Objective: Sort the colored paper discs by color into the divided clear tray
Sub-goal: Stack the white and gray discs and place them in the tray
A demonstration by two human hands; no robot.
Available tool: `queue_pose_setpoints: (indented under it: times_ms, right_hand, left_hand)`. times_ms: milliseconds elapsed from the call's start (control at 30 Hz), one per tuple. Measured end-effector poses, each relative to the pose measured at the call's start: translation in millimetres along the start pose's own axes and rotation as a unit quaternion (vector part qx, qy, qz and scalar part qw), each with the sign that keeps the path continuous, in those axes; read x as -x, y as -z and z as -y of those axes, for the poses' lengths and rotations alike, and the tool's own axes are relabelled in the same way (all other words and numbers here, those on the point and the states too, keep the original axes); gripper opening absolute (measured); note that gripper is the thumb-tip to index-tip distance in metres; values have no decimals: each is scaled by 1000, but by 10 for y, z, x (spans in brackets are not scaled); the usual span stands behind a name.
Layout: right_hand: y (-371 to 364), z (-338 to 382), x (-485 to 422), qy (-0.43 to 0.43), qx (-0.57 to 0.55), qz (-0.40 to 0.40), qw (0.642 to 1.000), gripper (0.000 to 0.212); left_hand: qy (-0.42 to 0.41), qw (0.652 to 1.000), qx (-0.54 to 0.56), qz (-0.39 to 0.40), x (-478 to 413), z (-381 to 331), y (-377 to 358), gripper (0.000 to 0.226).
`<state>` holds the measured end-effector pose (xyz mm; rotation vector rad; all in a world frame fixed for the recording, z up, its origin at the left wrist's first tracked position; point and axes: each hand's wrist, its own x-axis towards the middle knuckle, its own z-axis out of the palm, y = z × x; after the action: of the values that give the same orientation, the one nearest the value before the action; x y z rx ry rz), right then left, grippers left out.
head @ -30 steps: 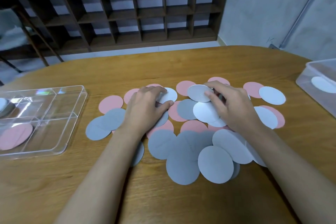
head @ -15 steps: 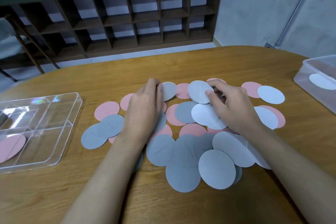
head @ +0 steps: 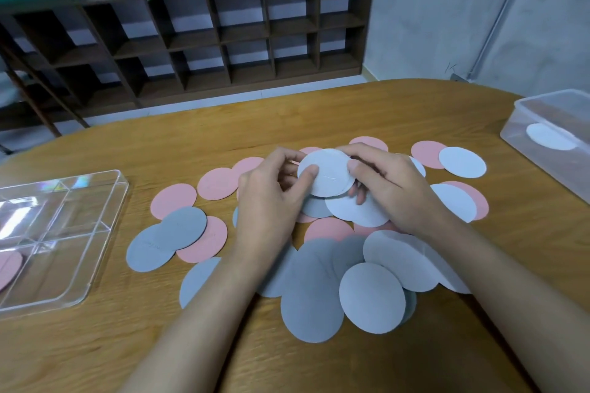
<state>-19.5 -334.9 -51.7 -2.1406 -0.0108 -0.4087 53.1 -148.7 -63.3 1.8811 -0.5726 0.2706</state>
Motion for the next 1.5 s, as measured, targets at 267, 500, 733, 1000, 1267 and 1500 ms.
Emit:
queue_pose_setpoints:
  times_ms: [267, 500, 733, 1000, 1267, 1500]
  right_hand:
    - [96, -87, -31, -12, 35, -26, 999, 19]
    - [235, -214, -74, -21, 48, -54, 997, 19]
    - [205, -212, -64, -4, 57, -41, 998, 20]
    - [142, -152, -31, 7, 47, -28, 999, 25]
    - [98, -96, -14, 8, 33, -16, 999, 31]
    - [96, -73, -10, 15, 43, 3, 999, 26]
  left_hand:
    - [-4, 997, -58, 42, 44, 5, -48, 33]
    - [-126, 952, -164, 227, 100, 67, -147, 54]
    - [-208, 934, -206, 204, 67, 108, -118, 44]
    - [-187, 969, -151, 65, 58, 51, -58, 15]
    - [-56, 998, -40, -13, 47, -61, -73, 10]
    - [-33, 999, -21, -8, 61, -73, -83, 8]
